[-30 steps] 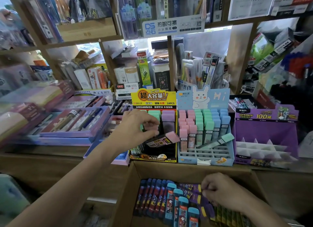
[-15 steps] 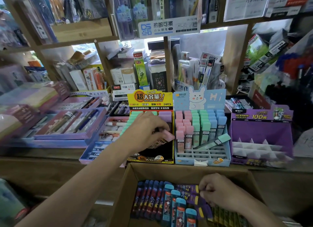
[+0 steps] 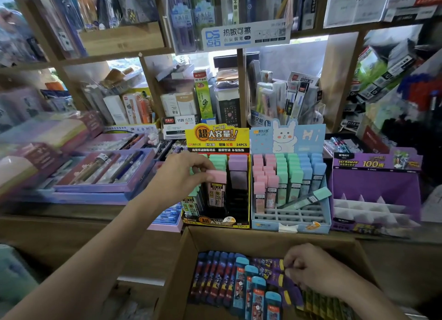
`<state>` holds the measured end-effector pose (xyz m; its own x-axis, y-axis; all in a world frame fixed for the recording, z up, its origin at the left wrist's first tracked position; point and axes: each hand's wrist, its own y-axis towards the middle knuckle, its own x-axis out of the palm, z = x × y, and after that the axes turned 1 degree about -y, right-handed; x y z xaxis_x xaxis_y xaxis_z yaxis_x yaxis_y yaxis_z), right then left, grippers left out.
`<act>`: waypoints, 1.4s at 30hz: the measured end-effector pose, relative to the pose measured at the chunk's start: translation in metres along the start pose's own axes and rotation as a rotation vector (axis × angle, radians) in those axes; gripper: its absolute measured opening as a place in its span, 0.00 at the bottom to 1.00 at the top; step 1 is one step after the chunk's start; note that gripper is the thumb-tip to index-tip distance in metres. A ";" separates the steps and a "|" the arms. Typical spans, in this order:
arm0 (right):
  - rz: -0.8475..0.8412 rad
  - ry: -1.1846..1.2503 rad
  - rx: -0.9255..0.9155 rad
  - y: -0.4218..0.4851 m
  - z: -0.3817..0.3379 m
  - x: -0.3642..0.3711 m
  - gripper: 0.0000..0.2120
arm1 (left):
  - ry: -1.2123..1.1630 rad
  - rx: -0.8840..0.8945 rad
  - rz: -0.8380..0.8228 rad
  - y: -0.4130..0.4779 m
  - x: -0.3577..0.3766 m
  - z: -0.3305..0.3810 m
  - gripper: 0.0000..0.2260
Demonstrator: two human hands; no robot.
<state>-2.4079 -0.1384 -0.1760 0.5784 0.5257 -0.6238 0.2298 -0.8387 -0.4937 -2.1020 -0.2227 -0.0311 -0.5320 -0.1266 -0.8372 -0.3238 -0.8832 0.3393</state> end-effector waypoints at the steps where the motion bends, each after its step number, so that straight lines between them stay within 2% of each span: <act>1: 0.000 0.003 0.000 0.000 0.001 0.000 0.01 | -0.004 -0.009 0.006 0.000 0.001 0.000 0.05; 5: 0.014 0.017 -0.019 0.002 0.005 0.002 0.01 | 0.089 0.011 -0.022 -0.001 0.002 -0.001 0.08; 8: 0.011 0.005 -0.026 0.004 0.006 0.002 0.01 | 0.192 0.060 0.018 -0.003 0.001 -0.003 0.09; 20: 0.018 0.057 -0.026 0.001 0.000 0.001 0.01 | 0.373 0.077 0.094 -0.009 0.010 0.002 0.02; 23: 0.049 0.119 -0.083 -0.007 -0.008 -0.002 0.03 | 0.335 0.051 0.109 -0.017 0.011 0.008 0.02; 28: 0.225 0.153 -0.213 -0.028 -0.020 -0.015 0.06 | 0.050 0.002 0.268 -0.064 0.020 0.029 0.03; 31: 0.434 0.171 -0.267 -0.045 -0.028 -0.031 0.08 | -0.167 -0.108 0.145 -0.100 0.035 0.036 0.06; 34: 0.687 0.173 -0.274 -0.057 -0.028 -0.048 0.08 | -0.285 -0.280 -0.140 -0.126 0.060 0.029 0.05; 37: 0.906 0.069 -0.222 -0.061 -0.024 -0.060 0.07 | -0.329 -0.372 -0.450 -0.143 0.088 0.015 0.05; 39: 0.978 -0.006 -0.177 -0.060 -0.023 -0.066 0.11 | -0.298 -0.391 -0.630 -0.156 0.106 0.006 0.05; 42: 0.972 -0.110 -0.155 -0.054 -0.025 -0.070 0.16 | -0.276 -0.439 -0.688 -0.162 0.115 -0.002 0.06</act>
<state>-2.4407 -0.1332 -0.0905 0.4952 -0.3975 -0.7725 -0.2021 -0.9175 0.3426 -2.1090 -0.0956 -0.1834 -0.5181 0.5645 -0.6426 -0.3419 -0.8254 -0.4493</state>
